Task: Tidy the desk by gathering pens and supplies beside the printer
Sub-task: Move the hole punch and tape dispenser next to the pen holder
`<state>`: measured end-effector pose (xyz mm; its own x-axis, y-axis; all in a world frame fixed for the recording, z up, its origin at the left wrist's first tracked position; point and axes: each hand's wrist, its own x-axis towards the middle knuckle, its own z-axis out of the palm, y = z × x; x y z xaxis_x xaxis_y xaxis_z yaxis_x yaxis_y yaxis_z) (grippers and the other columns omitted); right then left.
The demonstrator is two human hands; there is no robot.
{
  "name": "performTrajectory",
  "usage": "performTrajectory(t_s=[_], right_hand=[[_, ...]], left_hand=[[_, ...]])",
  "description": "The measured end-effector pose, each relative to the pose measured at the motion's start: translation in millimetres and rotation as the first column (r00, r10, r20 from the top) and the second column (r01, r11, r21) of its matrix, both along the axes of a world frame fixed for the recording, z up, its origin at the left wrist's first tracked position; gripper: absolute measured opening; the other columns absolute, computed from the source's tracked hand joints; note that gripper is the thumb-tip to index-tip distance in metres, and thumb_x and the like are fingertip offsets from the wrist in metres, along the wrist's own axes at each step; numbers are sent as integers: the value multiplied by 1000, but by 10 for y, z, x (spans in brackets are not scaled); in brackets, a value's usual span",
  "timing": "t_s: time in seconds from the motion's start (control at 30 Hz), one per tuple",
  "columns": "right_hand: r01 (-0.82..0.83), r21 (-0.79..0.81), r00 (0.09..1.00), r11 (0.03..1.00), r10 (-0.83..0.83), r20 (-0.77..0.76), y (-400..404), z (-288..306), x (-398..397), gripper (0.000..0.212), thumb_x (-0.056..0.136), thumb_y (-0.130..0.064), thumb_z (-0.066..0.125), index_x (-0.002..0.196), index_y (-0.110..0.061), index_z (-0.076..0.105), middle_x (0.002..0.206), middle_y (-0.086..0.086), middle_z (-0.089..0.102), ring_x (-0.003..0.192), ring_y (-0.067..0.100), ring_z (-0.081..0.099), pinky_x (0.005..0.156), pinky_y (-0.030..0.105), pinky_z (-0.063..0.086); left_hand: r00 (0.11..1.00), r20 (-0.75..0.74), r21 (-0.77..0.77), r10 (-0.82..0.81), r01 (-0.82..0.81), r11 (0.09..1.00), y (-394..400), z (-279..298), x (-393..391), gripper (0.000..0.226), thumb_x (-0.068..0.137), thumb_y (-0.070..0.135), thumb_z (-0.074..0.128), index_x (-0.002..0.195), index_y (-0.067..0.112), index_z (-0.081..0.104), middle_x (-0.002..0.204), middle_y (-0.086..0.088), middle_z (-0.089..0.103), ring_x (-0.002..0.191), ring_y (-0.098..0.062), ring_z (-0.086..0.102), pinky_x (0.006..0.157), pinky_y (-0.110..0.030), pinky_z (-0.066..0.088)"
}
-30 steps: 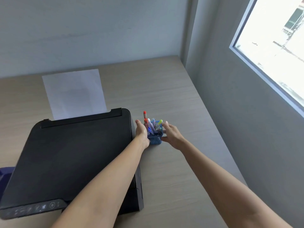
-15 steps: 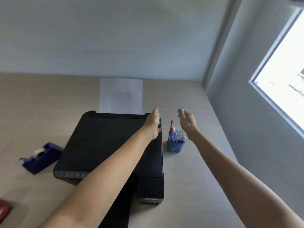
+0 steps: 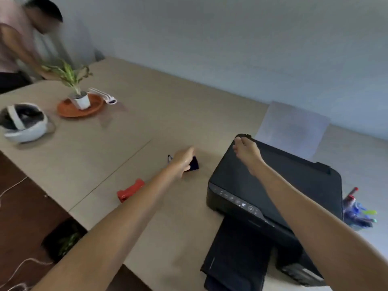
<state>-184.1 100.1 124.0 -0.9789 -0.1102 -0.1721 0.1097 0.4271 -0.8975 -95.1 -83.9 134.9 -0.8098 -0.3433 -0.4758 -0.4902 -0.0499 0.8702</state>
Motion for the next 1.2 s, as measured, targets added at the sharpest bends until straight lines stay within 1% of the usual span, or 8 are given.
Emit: performTrajectory(t_s=[0.17, 0.27, 0.4, 0.57, 0.73, 0.87, 1.03, 1.2], right_hand=[[-216, 173, 975, 961, 204, 85, -1031, -208, 97, 39, 95, -25, 48, 133, -16, 48, 114, 9, 61, 93, 21, 57, 76, 31, 44], [-310, 319, 950, 896, 280, 138, -1374, -429, 80, 52, 89, -12, 58, 138, -12, 40, 123, 14, 57, 92, 21, 54, 74, 30, 44], [-374, 484, 927, 791, 340, 161, -1631, -790, -99, 75, 79, -8, 68, 142, -14, 30, 131, 20, 49, 115, 34, 49, 83, 35, 43], [-455, 620, 883, 639, 413, 222, -1753, -1172, -493, 102, 71, -6, 77, 150, -25, 15, 156, 19, 10, 137, 38, 30, 107, 41, 35], [-462, 691, 851, 556, 497, 169, -1956, -1430, -627, 62, 60, -6, 82, 112, -2, 48, 116, 18, 46, 100, 33, 52, 77, 30, 40], [-549, 645, 800, 531, 558, 221, -1918, -1434, -549, 52, 63, -20, 85, 90, -11, 41, 96, 10, 50, 83, 25, 47, 57, 29, 35], [-542, 615, 802, 573, 571, 175, -1828, -1253, -420, 43, 70, -31, 79, 93, -18, 46, 95, 5, 59, 83, 24, 58, 65, 33, 48], [-475, 579, 831, 662, 554, 48, -1516, -584, -386, 41, 71, -33, 76, 92, -17, 44, 91, 2, 59, 78, 21, 60, 58, 28, 48]], left_hand=[[998, 62, -319, 7, 13, 948, -1221, -456, 564, 19, 88, 34, 54, 84, 15, 55, 88, -5, 54, 89, -22, 51, 70, -30, 40], [955, 280, -516, -96, 234, 824, -1683, -794, 831, 54, 85, 41, 62, 129, 9, 54, 131, -9, 57, 126, -29, 51, 103, -36, 41], [882, 411, -474, -229, 421, 773, -1975, -1154, 1014, 65, 81, 39, 69, 137, 14, 49, 138, -7, 57, 126, -26, 54, 105, -35, 43], [872, 413, -445, -264, 446, 777, -2126, -1360, 924, 76, 80, 49, 67, 143, 15, 43, 141, -6, 54, 129, -25, 52, 106, -35, 42], [871, 415, -383, -264, 430, 817, -2251, -1442, 857, 75, 76, 43, 73, 140, 13, 48, 141, -5, 54, 126, -22, 53, 98, -26, 42], [884, 395, -378, -250, 404, 833, -2291, -1434, 899, 65, 77, 42, 72, 133, 13, 55, 133, -5, 59, 120, -22, 58, 92, -25, 43], [879, 344, -383, -331, 453, 805, -2277, -1077, 729, 46, 73, 46, 72, 109, 19, 66, 103, -1, 67, 91, -17, 64, 67, -24, 46], [859, 238, -433, -453, 511, 743, -2063, -419, 488, 46, 67, 41, 78, 100, 11, 66, 95, -3, 64, 89, -26, 63, 70, -26, 45]])
